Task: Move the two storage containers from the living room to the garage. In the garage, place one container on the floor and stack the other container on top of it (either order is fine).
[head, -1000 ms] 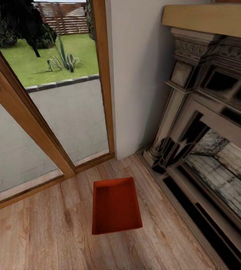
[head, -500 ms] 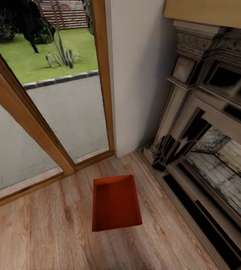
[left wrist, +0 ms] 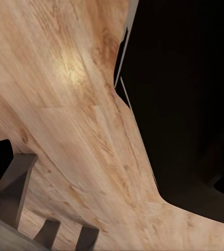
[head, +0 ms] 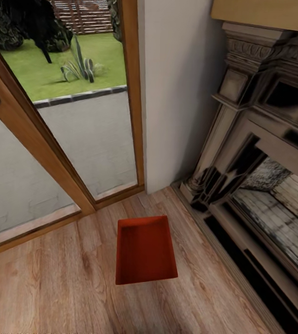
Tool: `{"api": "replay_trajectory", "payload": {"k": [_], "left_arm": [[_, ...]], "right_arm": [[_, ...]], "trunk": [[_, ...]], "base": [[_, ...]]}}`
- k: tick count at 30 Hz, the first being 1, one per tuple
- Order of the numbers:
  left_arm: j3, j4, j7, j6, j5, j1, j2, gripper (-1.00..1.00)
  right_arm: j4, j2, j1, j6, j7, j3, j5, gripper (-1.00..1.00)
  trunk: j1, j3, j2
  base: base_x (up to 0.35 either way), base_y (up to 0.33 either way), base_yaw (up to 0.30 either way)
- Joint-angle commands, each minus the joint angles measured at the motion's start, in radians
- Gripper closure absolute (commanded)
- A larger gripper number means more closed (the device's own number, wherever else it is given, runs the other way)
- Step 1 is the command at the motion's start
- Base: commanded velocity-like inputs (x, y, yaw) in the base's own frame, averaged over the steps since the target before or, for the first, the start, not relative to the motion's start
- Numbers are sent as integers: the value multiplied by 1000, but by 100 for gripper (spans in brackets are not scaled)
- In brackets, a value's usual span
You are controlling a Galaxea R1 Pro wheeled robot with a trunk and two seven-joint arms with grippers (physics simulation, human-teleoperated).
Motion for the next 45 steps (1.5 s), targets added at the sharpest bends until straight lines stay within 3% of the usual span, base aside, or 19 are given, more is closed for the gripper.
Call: {"api": "replay_trajectory", "payload": {"k": [1,45], "left_arm": [[4,-2,3,5,2,0,0,-100],[6,-1,3,7,4,0,-10,-100]], "right_arm": [[3,0,-1,-6,0,8,-10,-100],[3,0,-1,-1,-3,10,-8,-100]], "trunk": [[0,-1,0],[0,-1,0]], "base": [[0,0,30],[0,-24,25]]}}
